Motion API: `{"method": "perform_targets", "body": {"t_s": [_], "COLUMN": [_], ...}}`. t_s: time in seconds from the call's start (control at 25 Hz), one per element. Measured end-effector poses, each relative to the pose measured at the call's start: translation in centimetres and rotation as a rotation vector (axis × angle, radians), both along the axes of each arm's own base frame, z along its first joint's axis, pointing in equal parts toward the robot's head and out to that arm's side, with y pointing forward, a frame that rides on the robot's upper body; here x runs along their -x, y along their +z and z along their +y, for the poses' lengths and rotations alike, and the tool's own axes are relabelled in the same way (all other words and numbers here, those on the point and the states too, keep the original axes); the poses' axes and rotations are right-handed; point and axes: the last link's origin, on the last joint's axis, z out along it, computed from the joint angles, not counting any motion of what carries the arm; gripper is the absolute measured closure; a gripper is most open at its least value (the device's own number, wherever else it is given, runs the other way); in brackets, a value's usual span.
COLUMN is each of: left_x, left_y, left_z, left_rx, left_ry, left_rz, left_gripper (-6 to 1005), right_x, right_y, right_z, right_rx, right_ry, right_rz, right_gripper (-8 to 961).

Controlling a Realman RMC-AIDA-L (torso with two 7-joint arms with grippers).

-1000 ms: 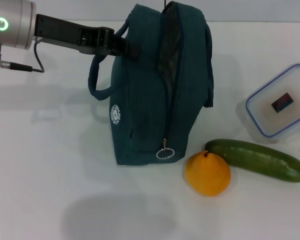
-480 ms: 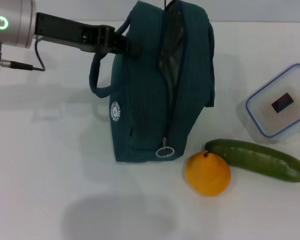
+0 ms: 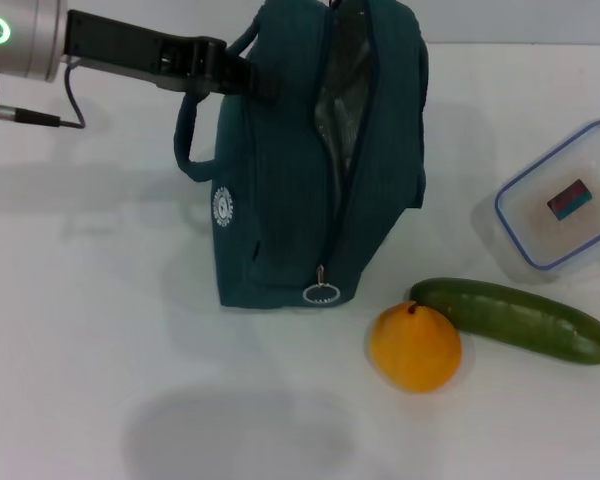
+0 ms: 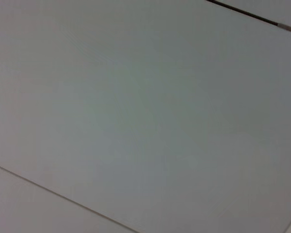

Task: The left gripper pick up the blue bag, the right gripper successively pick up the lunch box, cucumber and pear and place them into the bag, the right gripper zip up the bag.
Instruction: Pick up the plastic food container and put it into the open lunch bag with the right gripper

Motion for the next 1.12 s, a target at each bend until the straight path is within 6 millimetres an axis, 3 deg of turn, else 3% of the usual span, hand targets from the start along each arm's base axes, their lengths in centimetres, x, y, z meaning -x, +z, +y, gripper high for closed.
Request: {"method": "perform_targets", "body": {"t_s": [0.84, 1.12], "left_x": [-0.6, -1.3], "left_y": [0.5, 0.1], "left_z": [-0.2, -0.2], "left_rx": [0.047, 0.068], "left_ry": [-0.032, -0.055], "left_rz": [0.03, 0.04], "left_gripper": [948, 949], "right_x": [0.8, 1.7], "right_y": [0.1, 1.2], "right_z": [0.2, 0.3], "right_rx": [-0.008, -0.06], "right_ry": [0.042, 0.102], "right_rz": [0.017, 0.044], "right_gripper": [843, 841]}}
